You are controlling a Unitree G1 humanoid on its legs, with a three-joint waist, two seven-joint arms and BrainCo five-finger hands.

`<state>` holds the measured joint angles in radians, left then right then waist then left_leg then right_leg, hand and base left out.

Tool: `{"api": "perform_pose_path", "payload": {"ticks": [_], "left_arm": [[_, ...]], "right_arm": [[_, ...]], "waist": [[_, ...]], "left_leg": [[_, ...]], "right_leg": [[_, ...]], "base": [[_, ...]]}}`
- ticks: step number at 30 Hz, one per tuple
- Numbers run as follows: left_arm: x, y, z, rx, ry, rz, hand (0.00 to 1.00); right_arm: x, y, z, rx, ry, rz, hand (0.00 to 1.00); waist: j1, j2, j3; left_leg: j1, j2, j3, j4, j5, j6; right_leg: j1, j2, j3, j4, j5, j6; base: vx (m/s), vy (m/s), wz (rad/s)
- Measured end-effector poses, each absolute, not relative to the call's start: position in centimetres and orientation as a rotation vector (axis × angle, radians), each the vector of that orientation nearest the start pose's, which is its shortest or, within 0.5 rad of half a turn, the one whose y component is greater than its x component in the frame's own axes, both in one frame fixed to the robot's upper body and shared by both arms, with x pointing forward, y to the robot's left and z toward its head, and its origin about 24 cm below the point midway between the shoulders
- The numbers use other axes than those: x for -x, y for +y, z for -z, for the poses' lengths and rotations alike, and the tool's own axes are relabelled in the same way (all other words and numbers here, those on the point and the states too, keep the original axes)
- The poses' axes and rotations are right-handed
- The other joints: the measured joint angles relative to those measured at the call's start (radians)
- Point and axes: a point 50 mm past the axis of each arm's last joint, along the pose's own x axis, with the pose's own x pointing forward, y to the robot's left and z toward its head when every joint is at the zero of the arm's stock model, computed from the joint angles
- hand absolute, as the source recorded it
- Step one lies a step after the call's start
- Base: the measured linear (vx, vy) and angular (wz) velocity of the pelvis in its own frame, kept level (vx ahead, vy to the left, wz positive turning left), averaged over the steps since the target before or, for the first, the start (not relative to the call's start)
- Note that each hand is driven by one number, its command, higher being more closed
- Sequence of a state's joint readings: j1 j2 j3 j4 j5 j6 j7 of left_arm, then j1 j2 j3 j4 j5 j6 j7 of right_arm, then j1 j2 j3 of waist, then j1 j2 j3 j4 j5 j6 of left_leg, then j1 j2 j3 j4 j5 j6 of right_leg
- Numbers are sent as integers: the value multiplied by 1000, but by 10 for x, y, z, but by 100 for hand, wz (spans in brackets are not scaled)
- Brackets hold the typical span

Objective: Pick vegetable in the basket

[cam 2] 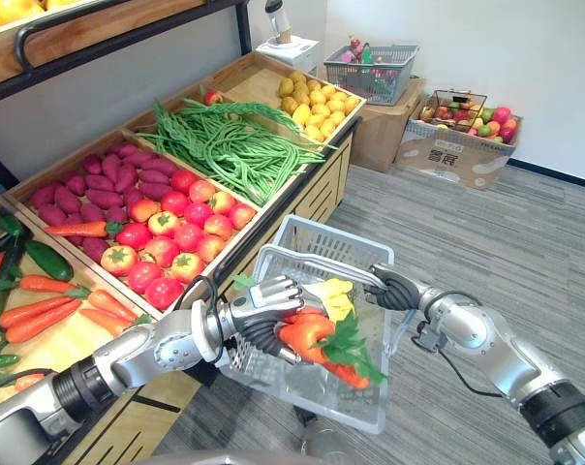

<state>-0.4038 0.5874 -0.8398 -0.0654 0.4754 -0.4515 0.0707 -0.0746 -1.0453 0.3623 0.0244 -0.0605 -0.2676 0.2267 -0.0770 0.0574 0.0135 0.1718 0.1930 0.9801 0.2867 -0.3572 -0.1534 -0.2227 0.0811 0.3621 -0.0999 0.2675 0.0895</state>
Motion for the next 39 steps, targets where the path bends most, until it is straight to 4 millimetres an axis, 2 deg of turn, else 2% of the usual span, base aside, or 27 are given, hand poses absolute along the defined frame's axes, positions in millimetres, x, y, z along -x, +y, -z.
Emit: {"api": "perform_pose_path", "payload": {"ticks": [6, 12, 20, 21, 28, 29, 34, 39], "left_arm": [[-225, 45, -79, -918, -751, 977, 100], [-230, 43, -67, -924, -694, 979, 100], [-241, 43, -36, -1033, -569, 990, 100], [-244, 43, -32, -1044, -549, 988, 100], [-262, 48, -16, -1181, -465, 971, 100], [-263, 50, -13, -1189, -448, 969, 0], [-271, 55, 1, -1249, -358, 956, 0], [-275, 59, 6, -1258, -308, 935, 0]], "right_arm": [[-243, -231, -92, 1041, -38, -678, 100], [-252, -224, -104, 1047, -94, -682, 100], [-253, -215, -101, 1042, -102, -722, 100], [-252, -213, -100, 1038, -101, -729, 100], [-251, -204, -92, 994, -99, -756, 100], [-251, -202, -92, 986, -102, -758, 100], [-251, -196, -87, 951, -103, -772, 100], [-252, -194, -86, 937, -105, -768, 100]], "waist": [[-1, -1, -12], [-2, -2, -14], [-1, -7, -17], [-2, -11, -16], [-8, -36, -9], [-8, -40, -7], [-9, -43, -5], [-29, -49, 7]], "left_leg": [[10, 9, 49, 14, -8, -13], [30, 9, 82, 15, -12, -19], [41, 11, 99, 15, -13, -21], [40, 11, 98, 15, -14, -20], [34, 11, 76, 15, -15, -17], [31, 11, 74, 15, -15, -17], [23, 7, 73, 10, -15, -16], [25, -4, 58, -6, -11, -11]], "right_leg": [[-17, 27, 38, 17, 1, -1], [-16, 42, 67, 25, 0, 0], [-16, 51, 80, 31, 0, 0], [-17, 47, 70, 30, -8, -11], [-18, 33, 33, 29, -7, -11], [-19, 31, 31, 28, -3, -12], [-27, 26, 28, 25, -2, -12], [-22, 19, 26, 22, -2, -12]], "base": [[36, -35, -23], [38, -23, -17], [29, -30, -5], [35, -41, 5], [27, -29, 9], [31, -19, 11], [45, -15, 3], [34, -17, 5]]}}
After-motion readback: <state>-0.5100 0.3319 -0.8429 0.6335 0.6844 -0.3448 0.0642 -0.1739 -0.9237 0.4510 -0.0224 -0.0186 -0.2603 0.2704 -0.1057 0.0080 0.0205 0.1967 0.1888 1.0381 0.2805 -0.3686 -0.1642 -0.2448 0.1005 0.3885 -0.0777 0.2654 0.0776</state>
